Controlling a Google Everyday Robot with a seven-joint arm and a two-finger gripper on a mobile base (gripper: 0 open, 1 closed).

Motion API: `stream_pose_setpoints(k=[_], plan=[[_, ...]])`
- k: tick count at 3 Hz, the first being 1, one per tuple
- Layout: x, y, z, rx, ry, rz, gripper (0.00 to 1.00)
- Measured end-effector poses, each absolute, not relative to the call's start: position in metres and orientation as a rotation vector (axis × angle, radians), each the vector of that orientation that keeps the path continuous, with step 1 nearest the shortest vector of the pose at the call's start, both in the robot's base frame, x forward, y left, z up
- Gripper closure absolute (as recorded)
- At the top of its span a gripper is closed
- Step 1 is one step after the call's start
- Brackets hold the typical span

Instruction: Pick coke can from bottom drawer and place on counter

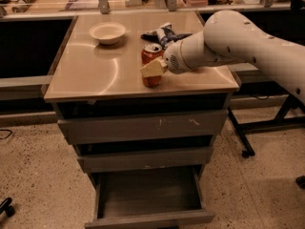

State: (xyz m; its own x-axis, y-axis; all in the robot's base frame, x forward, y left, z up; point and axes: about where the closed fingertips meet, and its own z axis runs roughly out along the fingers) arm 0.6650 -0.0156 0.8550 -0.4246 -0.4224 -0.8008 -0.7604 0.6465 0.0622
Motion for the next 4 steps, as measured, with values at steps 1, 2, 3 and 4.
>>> stream_pose_setpoints(k=[1,2,3,4], plan=[[0.6650,-0.0156,0.8550,-0.918,2.070,0.541,0.34],[0.6650,-0.0156,0.8550,-0.918,2.070,0.541,0.11],[0.6650,-0.0152,0.8550,-0.919,2.070,0.542,0.00],[0.6650,-0.0152,0.8550,-0.919,2.070,0.542,0.00]])
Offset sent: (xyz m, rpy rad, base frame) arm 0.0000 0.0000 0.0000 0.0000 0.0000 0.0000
